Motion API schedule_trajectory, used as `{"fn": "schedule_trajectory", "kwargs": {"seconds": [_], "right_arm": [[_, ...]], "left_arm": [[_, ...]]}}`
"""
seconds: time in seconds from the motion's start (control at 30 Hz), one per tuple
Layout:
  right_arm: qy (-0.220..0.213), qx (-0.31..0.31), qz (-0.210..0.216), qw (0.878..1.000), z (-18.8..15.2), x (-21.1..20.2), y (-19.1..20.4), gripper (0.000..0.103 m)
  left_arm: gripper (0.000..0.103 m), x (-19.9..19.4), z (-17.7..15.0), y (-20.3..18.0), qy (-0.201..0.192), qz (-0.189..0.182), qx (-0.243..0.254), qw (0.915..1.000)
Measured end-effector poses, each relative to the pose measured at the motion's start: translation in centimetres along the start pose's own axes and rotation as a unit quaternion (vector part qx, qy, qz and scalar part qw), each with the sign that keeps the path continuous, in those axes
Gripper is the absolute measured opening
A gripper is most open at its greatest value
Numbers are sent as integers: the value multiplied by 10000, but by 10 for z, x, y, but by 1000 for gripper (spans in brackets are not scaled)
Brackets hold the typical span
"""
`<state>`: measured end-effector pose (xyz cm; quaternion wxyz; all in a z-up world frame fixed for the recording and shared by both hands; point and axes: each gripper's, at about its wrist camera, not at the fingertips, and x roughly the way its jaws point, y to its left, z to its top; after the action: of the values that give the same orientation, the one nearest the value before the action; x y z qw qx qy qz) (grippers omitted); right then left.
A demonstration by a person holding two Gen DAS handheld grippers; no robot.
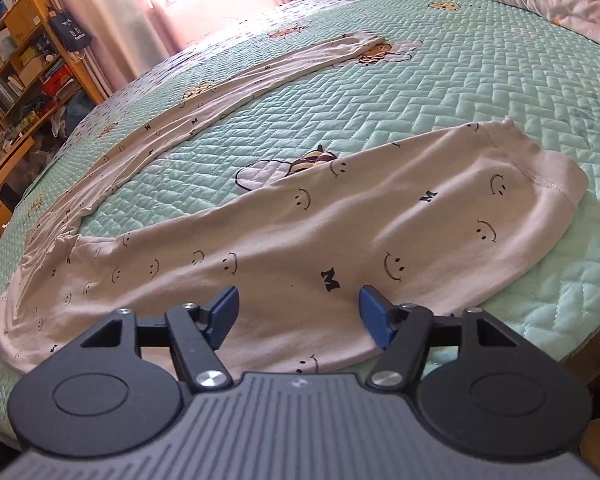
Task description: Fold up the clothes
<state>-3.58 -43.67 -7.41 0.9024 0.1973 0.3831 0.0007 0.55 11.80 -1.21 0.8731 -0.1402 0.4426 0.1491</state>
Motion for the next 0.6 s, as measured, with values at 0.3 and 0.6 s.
{"fn": "schedule_trajectory", "kwargs": {"seconds": [0.3, 0.6], "right_arm": [[-53, 127, 80, 9999, -2, -5, -4, 72], [-248, -505, 108, 9984, 1, -23, 25, 64]], "left_arm": [[89, 7, 28, 17, -57, -855, -900, 9922], [85, 47, 16, -17, 218, 205, 263, 9992]]}}
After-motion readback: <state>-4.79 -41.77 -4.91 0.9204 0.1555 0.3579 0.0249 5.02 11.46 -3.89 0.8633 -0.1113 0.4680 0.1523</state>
